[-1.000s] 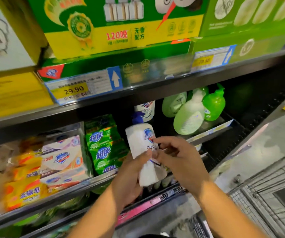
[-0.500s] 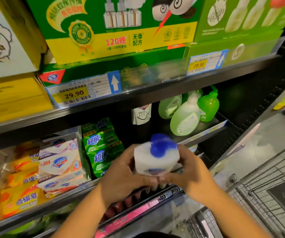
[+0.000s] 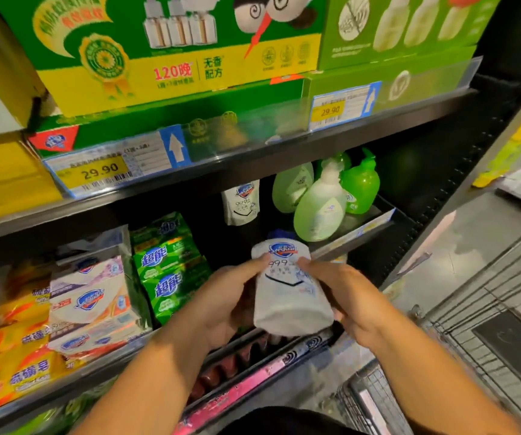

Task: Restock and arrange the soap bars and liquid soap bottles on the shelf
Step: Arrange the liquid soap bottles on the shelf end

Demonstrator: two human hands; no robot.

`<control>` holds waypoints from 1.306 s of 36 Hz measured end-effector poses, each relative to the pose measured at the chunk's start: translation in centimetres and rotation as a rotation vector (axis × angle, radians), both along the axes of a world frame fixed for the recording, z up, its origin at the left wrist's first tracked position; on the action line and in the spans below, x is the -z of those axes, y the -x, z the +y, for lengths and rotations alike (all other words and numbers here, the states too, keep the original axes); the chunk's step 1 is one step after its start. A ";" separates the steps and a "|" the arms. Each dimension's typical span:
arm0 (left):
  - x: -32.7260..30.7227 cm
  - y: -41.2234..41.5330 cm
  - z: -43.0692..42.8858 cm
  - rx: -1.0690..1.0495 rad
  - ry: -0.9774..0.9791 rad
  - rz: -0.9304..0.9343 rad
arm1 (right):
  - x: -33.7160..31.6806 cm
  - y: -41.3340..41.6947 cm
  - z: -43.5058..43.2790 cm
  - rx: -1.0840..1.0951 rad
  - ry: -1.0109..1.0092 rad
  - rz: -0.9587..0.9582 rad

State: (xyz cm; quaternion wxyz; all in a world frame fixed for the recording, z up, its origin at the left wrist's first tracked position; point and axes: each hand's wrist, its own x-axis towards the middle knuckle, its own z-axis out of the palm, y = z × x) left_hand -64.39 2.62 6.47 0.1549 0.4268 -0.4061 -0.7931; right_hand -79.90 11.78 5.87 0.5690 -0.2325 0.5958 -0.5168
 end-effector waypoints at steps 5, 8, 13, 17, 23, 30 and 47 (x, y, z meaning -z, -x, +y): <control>2.1 0.2 -0.1 0.114 -0.162 0.000 | 0.1 -0.1 1.2 0.019 -0.069 -0.007; 2.7 0.3 0.0 0.073 -0.348 0.219 | -0.8 0.2 1.8 -0.032 -0.004 0.182; 2.2 1.3 1.1 0.059 -0.286 0.605 | -2.9 -0.6 1.5 -0.154 0.156 0.194; 1.6 0.4 1.1 0.075 -0.139 0.748 | -2.5 -0.3 0.7 -0.029 0.167 0.186; 2.9 -0.4 -1.2 -0.169 -0.334 0.312 | -0.1 1.0 0.9 -0.033 0.106 0.120; 0.5 -0.5 -1.2 0.032 -0.237 0.309 | 2.4 1.3 0.0 -0.055 0.067 0.043; 12.4 12.2 3.6 0.596 0.406 -0.197 | 12.9 8.1 12.4 0.407 -0.238 0.190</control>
